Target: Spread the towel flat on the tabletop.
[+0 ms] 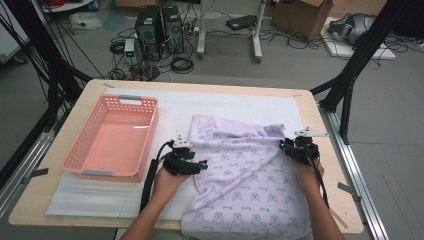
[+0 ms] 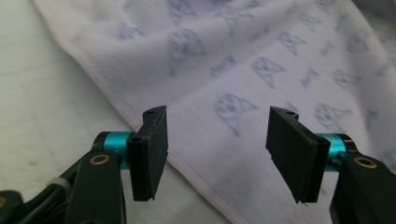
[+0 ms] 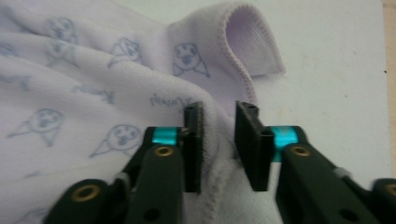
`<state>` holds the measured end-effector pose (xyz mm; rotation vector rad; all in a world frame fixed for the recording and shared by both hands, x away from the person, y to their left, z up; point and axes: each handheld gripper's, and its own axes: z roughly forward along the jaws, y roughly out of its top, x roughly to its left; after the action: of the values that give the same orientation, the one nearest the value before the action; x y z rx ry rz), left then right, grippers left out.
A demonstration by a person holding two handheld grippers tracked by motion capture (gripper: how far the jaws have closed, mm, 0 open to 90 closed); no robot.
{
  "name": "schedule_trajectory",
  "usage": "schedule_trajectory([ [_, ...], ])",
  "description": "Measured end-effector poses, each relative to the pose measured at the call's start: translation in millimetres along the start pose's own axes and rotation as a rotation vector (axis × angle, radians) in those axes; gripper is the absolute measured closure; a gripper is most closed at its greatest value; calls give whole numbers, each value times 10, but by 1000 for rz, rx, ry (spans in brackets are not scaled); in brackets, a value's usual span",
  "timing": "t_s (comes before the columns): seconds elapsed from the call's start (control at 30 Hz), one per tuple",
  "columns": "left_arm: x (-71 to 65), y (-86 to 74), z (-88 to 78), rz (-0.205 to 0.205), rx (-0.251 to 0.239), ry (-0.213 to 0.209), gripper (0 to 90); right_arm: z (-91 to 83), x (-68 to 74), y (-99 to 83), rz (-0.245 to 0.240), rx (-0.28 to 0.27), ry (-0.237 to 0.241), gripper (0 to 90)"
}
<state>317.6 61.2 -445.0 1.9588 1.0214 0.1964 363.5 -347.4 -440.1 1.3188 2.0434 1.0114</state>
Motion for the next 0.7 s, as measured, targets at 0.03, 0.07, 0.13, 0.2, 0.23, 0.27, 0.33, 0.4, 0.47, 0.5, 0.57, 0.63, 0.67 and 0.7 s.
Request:
schedule_trajectory([
  [0.03,-28,-30,3,5,7,0,394,-47,9,2,4,-19,15,650],
  [0.07,-55,-59,11,26,4,8,395,-94,17,5,2,-25,23,621],
  [0.13,-114,-102,18,86,-12,63,431,-186,42,1,-1,-37,36,582],
  [0.2,-169,-114,18,146,-6,147,585,-276,59,-19,7,-45,70,569],
  [0.23,-168,-111,19,153,-6,151,678,-314,64,-34,5,-46,78,557],
  [0.27,-156,-105,16,147,-8,161,765,-352,72,-52,13,-45,92,554],
  [0.33,-78,-67,6,85,8,128,874,-426,85,-97,19,-51,113,547],
  [0.4,-12,-13,7,92,2,176,879,-497,91,-148,23,-61,135,542],
  [0.47,104,47,-5,66,-23,231,881,-561,102,-208,30,-67,163,530],
  [0.5,159,83,-16,78,-27,271,882,-593,111,-239,36,-69,173,529],
  [0.57,266,133,-32,45,-60,292,881,-648,128,-301,43,-71,194,524],
  [0.63,300,144,-52,17,-103,291,865,-707,160,-358,26,-69,196,523],
  [0.67,301,144,-71,27,-111,309,844,-734,176,-382,18,-65,190,523],
  [0.7,304,138,-94,0,-124,290,764,-757,182,-402,0,-55,178,523],
])
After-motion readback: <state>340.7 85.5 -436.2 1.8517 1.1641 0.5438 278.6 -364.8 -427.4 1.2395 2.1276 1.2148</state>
